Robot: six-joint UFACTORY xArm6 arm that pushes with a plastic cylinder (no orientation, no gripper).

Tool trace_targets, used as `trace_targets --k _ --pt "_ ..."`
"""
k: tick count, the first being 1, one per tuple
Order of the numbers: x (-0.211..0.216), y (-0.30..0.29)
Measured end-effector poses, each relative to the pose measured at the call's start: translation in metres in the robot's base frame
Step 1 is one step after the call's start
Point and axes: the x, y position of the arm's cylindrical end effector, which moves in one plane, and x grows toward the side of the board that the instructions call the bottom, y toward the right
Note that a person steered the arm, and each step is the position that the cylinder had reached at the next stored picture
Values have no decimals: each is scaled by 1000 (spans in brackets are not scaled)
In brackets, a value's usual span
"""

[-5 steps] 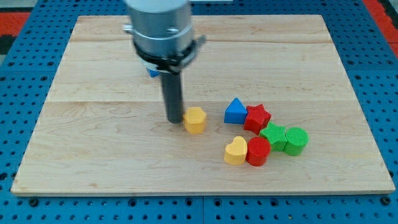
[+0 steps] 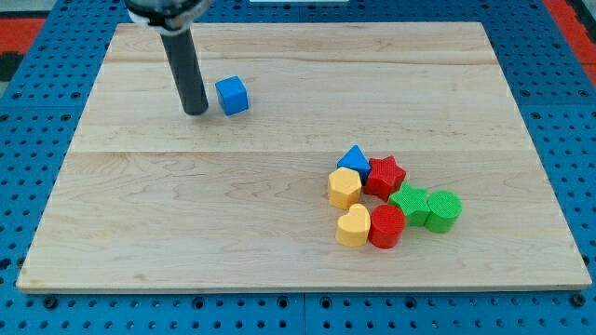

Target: Push the blue cube into red star

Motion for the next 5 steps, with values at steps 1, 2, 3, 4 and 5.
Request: trace_targets --k 1,2,3,4,5 --pt "-11 19" --pt "-7 103" --pt "-35 110" --pt "-39 136" --pt "21 179"
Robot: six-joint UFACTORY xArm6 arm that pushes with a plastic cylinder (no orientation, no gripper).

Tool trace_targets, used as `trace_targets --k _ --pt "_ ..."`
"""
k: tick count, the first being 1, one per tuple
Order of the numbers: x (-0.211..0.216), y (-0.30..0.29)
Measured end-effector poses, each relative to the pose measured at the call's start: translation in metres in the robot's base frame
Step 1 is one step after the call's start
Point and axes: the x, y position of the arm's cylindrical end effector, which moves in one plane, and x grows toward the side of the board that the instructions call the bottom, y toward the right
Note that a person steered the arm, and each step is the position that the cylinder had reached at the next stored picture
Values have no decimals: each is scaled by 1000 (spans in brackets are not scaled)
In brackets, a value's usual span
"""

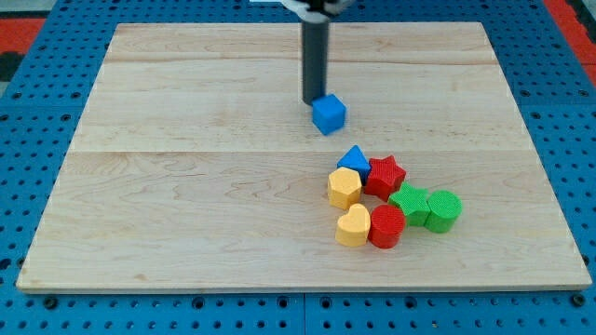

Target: Push the blue cube into red star

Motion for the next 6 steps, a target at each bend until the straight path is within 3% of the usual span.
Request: trace_targets --k 2,4,5,6 --pt "81 41" --pt "32 72" --pt "82 91" --pt "89 91"
